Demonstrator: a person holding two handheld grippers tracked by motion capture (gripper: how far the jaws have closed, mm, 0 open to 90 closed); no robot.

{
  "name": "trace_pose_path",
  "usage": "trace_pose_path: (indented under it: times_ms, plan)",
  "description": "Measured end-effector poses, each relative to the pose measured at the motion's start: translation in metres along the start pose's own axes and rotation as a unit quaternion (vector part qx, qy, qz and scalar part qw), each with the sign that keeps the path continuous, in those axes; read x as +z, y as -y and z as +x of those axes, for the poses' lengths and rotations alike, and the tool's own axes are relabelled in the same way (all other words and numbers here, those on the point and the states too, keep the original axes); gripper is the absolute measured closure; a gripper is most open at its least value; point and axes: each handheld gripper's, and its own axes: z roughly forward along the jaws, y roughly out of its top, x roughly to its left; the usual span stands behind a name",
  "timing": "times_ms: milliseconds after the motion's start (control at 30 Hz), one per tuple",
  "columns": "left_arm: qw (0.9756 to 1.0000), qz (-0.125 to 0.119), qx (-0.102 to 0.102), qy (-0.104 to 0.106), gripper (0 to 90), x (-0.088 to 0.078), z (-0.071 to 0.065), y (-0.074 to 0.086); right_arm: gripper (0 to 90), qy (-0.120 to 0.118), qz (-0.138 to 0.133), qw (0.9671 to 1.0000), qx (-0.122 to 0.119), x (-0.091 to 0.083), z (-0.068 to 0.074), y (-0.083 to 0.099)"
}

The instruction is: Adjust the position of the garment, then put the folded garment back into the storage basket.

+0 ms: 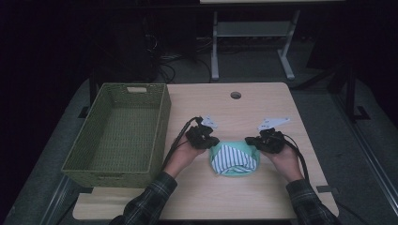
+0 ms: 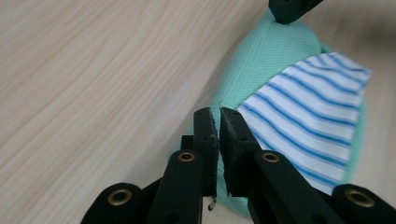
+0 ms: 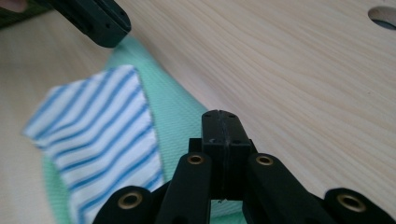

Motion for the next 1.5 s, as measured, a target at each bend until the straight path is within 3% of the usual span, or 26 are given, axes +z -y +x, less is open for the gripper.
trace_pose_path:
  times_ms: [267, 400, 567, 600, 700, 733, 800, 933, 967, 1167, 1233, 1267, 1500]
  plan:
    - [0.9985, 0.055, -0.001, -0.004, 85.5, 0.032, 0.009, 0.009, 90.0, 0.000, 0.041, 0.9991, 0.008, 0.022, -0.006, 0.012]
    - [0.9986, 0.053, -0.002, -0.005, 86.5, 0.034, 0.012, 0.010, 90.0, -0.002, 0.040, 0.9992, 0.008, 0.022, -0.008, 0.014]
    - [0.9994, 0.034, -0.009, 0.000, 86.0, 0.019, 0.011, 0.007, 90.0, -0.003, 0.024, 0.9997, 0.011, 0.015, -0.008, 0.009]
    - [0.9997, 0.016, -0.013, 0.010, 86.3, 0.011, 0.007, 0.004, 90.0, -0.003, 0.014, 0.9998, 0.010, 0.012, -0.009, 0.003]
    - [0.9997, 0.003, -0.008, 0.021, 87.1, 0.002, 0.001, 0.002, 90.0, -0.004, 0.013, 0.9999, 0.008, 0.011, -0.010, -0.004]
    - [0.9994, -0.010, -0.003, 0.034, 87.6, -0.005, -0.006, 0.001, 90.0, -0.003, 0.012, 0.9999, 0.005, 0.012, -0.013, -0.009]
    - [0.9991, -0.015, -0.002, 0.038, 87.6, -0.007, -0.010, 0.000, 90.0, -0.003, 0.011, 0.9999, 0.003, 0.013, -0.014, -0.012]
    - [0.9969, -0.029, 0.004, 0.073, 87.8, -0.011, -0.033, 0.004, 90.0, -0.011, 0.014, 0.9998, 0.004, 0.023, -0.020, -0.024]
    - [0.9969, -0.029, 0.004, 0.073, 87.8, -0.011, -0.033, 0.004, 90.0, -0.011, 0.014, 0.9998, 0.004, 0.023, -0.020, -0.024]
    - [0.9935, -0.017, 0.024, 0.110, 87.7, 0.002, -0.060, 0.010, 90.0, -0.021, 0.037, 0.9991, -0.002, 0.042, -0.022, -0.029]
    - [0.9918, -0.009, 0.028, 0.125, 87.7, 0.010, -0.068, 0.012, 90.0, -0.022, 0.044, 0.9988, 0.001, 0.047, -0.023, -0.027]
    - [0.9909, 0.007, 0.038, 0.129, 87.7, 0.019, -0.075, 0.013, 90.0, -0.024, 0.053, 0.9983, -0.004, 0.050, -0.025, -0.024]
    - [0.9906, 0.039, 0.055, 0.120, 87.2, 0.032, -0.083, 0.016, 90.0, -0.024, 0.067, 0.9974, -0.001, 0.049, -0.028, -0.013]
